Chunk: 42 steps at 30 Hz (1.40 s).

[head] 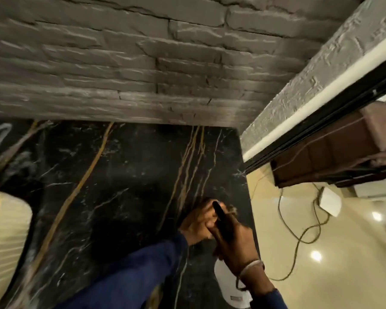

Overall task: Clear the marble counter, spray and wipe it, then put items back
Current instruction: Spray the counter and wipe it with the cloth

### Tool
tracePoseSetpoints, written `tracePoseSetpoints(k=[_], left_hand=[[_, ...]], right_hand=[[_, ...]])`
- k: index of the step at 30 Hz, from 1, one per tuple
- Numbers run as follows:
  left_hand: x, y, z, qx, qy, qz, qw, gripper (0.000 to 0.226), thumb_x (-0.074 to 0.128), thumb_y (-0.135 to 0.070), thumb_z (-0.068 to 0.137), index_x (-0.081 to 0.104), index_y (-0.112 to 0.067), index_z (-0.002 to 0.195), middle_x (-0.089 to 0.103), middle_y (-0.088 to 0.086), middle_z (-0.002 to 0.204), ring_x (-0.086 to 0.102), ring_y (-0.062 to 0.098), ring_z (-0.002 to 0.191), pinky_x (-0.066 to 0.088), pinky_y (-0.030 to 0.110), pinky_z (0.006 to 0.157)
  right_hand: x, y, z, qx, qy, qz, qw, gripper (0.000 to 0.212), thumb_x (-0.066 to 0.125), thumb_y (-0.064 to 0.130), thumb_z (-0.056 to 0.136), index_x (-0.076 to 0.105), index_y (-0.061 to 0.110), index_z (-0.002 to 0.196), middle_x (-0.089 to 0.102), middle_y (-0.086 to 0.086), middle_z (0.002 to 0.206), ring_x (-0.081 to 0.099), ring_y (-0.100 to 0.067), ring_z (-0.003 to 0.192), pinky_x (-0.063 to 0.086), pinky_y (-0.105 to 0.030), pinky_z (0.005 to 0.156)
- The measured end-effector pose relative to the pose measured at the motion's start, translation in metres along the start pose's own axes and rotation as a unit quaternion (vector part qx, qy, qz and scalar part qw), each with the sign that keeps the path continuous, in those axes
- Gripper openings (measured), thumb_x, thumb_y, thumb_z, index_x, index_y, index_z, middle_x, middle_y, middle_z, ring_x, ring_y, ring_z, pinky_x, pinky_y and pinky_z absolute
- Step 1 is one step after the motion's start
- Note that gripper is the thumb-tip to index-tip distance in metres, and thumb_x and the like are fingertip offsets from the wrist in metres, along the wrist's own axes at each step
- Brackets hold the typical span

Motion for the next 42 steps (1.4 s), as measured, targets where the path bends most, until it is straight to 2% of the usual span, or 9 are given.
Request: tracePoseSetpoints(k=[8,11,15,17,24,29,34,38,42], left_hand=[[-0.008,0.056,0.093,-0.318,-0.204,0.035,0.925,0.044,0.063,-0.024,0.087,0.058,-0.031,0.13,0.045,0.004,0.141,0.044,0.032,0.13,0.037,0.041,0.11],[0.04,-0.017,0.097,-0.003,-0.07,0.136,0.988,0.045,0.063,-0.029,0.082,0.059,-0.026,0.127,0.056,0.003,0.13,0.055,0.031,0.121,0.044,0.042,0.104],[0.072,-0.053,0.078,0.28,0.084,0.131,0.947,0.046,0.062,-0.045,0.082,0.065,-0.028,0.125,0.051,0.001,0.136,0.044,0.014,0.129,0.037,0.032,0.112],[0.069,-0.031,0.108,0.295,0.121,0.135,0.938,0.052,0.062,-0.036,0.087,0.055,-0.026,0.137,0.046,0.005,0.144,0.037,0.022,0.136,0.033,0.043,0.117],[0.025,0.036,0.249,-0.075,-0.057,0.143,0.985,0.053,0.068,-0.01,0.084,0.058,-0.022,0.134,0.044,0.01,0.145,0.039,0.031,0.132,0.039,0.046,0.11],[0.077,-0.023,0.178,0.203,0.133,0.099,0.965,0.041,0.061,-0.035,0.092,0.056,-0.031,0.132,0.046,0.001,0.142,0.039,0.021,0.135,0.033,0.037,0.116],[0.068,-0.008,0.184,0.247,0.172,0.142,0.943,0.052,0.063,-0.032,0.092,0.048,-0.031,0.141,0.039,0.002,0.149,0.033,0.02,0.139,0.024,0.032,0.117],[-0.007,0.052,0.242,-0.042,-0.022,0.14,0.989,0.046,0.063,-0.019,0.091,0.056,-0.021,0.137,0.045,0.011,0.143,0.04,0.03,0.132,0.034,0.045,0.113],[-0.037,0.053,0.187,-0.122,-0.078,0.097,0.985,0.041,0.052,-0.025,0.098,0.051,-0.022,0.139,0.046,0.005,0.143,0.044,0.017,0.131,0.037,0.034,0.112]], right_hand=[[-0.041,-0.057,-0.025,0.036,-0.04,0.07,0.996,0.064,0.039,0.085,0.075,0.054,0.046,0.123,0.067,0.008,0.069,0.065,-0.009,0.052,0.056,-0.035,0.06],[-0.051,-0.073,-0.035,0.04,-0.065,0.099,0.992,0.051,0.042,0.084,0.074,0.044,0.065,0.12,0.07,0.005,0.071,0.066,-0.011,0.055,0.057,-0.036,0.06],[-0.062,-0.086,-0.041,0.043,-0.064,0.097,0.992,0.065,0.036,0.09,0.068,0.041,0.064,0.127,0.073,0.005,0.099,0.071,-0.015,0.074,0.058,-0.031,0.074],[-0.063,-0.094,-0.04,0.05,-0.05,0.101,0.992,0.071,0.038,0.09,0.069,0.05,0.052,0.128,0.071,0.006,0.107,0.072,-0.022,0.077,0.058,-0.036,0.073],[-0.071,-0.106,-0.023,0.07,-0.031,0.109,0.991,0.079,0.027,0.098,0.058,0.047,0.058,0.124,0.067,0.001,0.071,0.067,-0.011,0.067,0.055,-0.024,0.066],[-0.081,-0.11,-0.012,0.063,-0.062,0.131,0.987,0.079,0.029,0.094,0.066,0.054,0.046,0.124,0.071,0.005,0.079,0.069,-0.011,0.07,0.057,-0.03,0.07],[-0.095,-0.102,0.005,0.042,-0.08,0.117,0.989,0.066,0.033,0.092,0.066,0.039,0.067,0.127,0.07,0.011,0.082,0.07,-0.016,0.064,0.058,-0.029,0.063],[-0.093,-0.098,0.01,0.026,-0.06,0.097,0.993,0.069,0.04,0.092,0.065,0.051,0.047,0.117,0.069,0.004,0.075,0.066,-0.014,0.06,0.056,-0.036,0.059],[-0.081,-0.083,0.014,-0.02,-0.042,0.097,0.994,0.063,0.045,0.087,0.069,0.056,0.036,0.105,0.067,0.008,0.078,0.064,-0.007,0.062,0.055,-0.034,0.06]])
Point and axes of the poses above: each hand's wrist, its own z-axis towards the middle knuckle, its own x-axis out of the palm, y = z × x, the point moved 1 cm from there along z, towards the middle knuckle
